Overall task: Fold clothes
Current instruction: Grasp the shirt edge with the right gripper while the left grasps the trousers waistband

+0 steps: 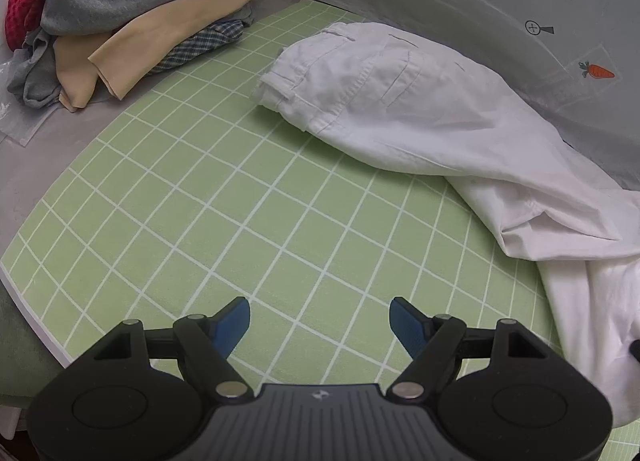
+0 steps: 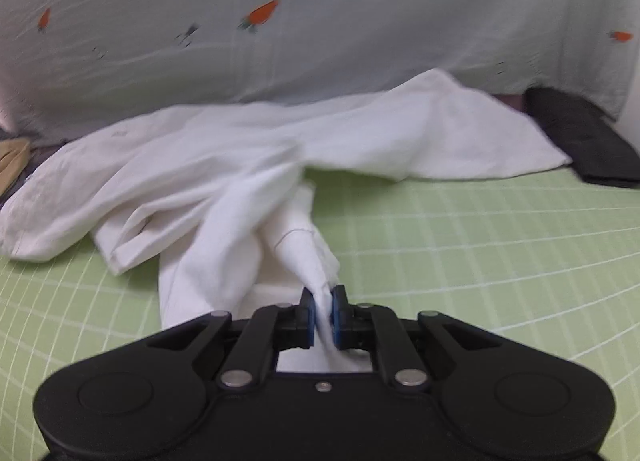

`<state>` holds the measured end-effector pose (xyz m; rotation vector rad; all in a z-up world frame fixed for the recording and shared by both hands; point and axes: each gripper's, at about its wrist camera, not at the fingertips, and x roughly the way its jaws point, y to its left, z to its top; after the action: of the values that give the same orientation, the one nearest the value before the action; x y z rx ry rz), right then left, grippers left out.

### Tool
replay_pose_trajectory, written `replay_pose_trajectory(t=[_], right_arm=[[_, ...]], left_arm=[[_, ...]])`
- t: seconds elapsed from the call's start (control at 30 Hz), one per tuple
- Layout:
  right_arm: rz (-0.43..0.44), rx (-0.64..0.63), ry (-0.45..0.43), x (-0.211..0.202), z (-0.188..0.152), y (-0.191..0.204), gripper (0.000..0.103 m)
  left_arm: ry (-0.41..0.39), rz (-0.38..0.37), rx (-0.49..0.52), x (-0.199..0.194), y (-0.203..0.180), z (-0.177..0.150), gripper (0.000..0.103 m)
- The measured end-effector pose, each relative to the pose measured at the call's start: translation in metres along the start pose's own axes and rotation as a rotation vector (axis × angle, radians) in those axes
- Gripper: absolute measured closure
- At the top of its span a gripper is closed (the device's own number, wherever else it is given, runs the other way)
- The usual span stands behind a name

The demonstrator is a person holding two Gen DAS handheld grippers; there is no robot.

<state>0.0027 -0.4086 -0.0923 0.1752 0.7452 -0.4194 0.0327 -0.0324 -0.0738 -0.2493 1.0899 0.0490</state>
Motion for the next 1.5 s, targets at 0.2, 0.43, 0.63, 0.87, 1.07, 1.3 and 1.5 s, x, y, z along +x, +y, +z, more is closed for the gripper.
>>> replay_pose_trajectory(t=[0.2, 0.43, 0.63, 0.87, 1.07, 1.3, 1.5], right_arm=[[-0.275, 0.049, -0.077, -0.007, 0.019, -0.077, 0.095], [-0.452, 0.101, -0.080, 0.006, 0.029, -0.141, 0.095], [-0.511, 0.116, -0.030, 0.041, 0.033, -0.156, 0.094], [-0.546, 0.177, 0.050, 0.076, 0.041, -0.168, 0.093], [-0.551, 0.180, 0.084, 0.085, 0.039, -0.169, 0.093], [-0.558, 0.154, 0.112, 0.095, 0.041, -0.170, 0.093], [-0.554, 0.138, 0.123, 0.103, 0.045, -0.173, 0.093]], left_arm=[[-0.013, 0.015, -0.048, 0.009, -0.008, 0.011, 0.026], [-0.044, 0.042, -0.140, 0.026, 0.002, 0.038, 0.026], [-0.071, 0.032, -0.266, 0.058, 0.014, 0.075, 0.026], [-0.065, 0.015, -0.332, 0.091, 0.015, 0.113, 0.025], [-0.013, -0.015, -0.371, 0.118, 0.015, 0.124, 0.025], [-0.009, 0.017, -0.327, 0.128, 0.005, 0.141, 0.078], [-0.109, 0.045, -0.238, 0.104, -0.023, 0.180, 0.090]])
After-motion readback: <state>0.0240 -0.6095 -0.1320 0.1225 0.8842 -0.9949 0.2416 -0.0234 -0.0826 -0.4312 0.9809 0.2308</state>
